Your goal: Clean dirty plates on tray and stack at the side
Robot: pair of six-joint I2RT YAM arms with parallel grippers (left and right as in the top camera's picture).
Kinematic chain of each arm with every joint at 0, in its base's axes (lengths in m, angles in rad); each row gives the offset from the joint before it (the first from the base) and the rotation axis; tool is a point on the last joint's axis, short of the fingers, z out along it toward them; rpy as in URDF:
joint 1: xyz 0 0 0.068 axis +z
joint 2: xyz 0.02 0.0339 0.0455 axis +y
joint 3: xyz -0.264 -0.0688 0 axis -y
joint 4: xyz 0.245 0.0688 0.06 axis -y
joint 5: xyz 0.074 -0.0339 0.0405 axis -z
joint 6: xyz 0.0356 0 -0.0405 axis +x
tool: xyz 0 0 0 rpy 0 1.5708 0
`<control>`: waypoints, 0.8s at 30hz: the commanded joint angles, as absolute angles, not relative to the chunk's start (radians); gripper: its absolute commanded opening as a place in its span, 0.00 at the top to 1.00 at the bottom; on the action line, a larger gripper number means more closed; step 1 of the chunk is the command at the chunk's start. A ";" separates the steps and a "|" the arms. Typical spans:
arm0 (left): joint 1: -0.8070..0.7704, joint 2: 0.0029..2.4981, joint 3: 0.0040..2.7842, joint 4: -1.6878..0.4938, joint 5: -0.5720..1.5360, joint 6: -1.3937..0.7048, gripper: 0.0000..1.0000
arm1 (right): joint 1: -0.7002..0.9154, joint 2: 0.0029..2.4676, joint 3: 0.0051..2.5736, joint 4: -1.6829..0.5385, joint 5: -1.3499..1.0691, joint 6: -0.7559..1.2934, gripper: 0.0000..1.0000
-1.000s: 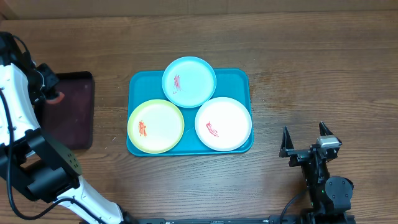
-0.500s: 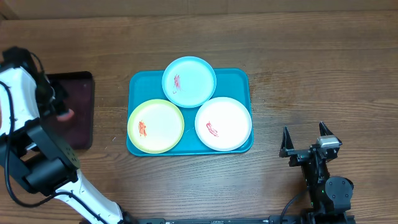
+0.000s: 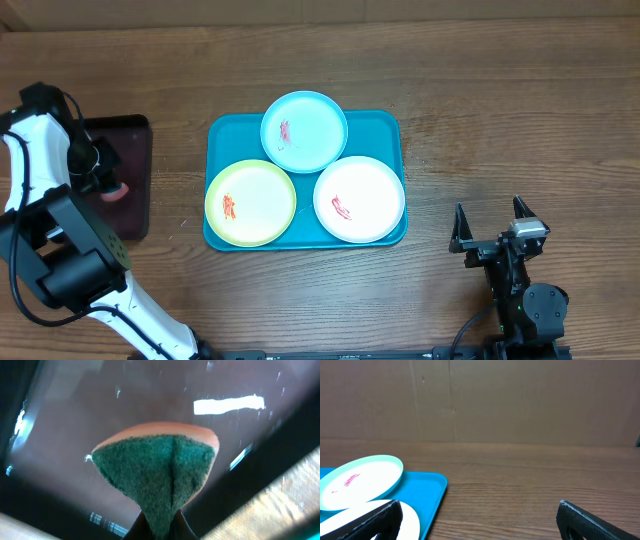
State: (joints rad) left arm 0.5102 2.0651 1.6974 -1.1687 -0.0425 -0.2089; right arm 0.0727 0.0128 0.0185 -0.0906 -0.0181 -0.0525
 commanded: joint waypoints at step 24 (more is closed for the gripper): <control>0.485 1.944 2.070 -1.447 0.176 -0.154 0.96 | 0.078 0.003 0.008 -0.084 -0.009 -0.053 0.00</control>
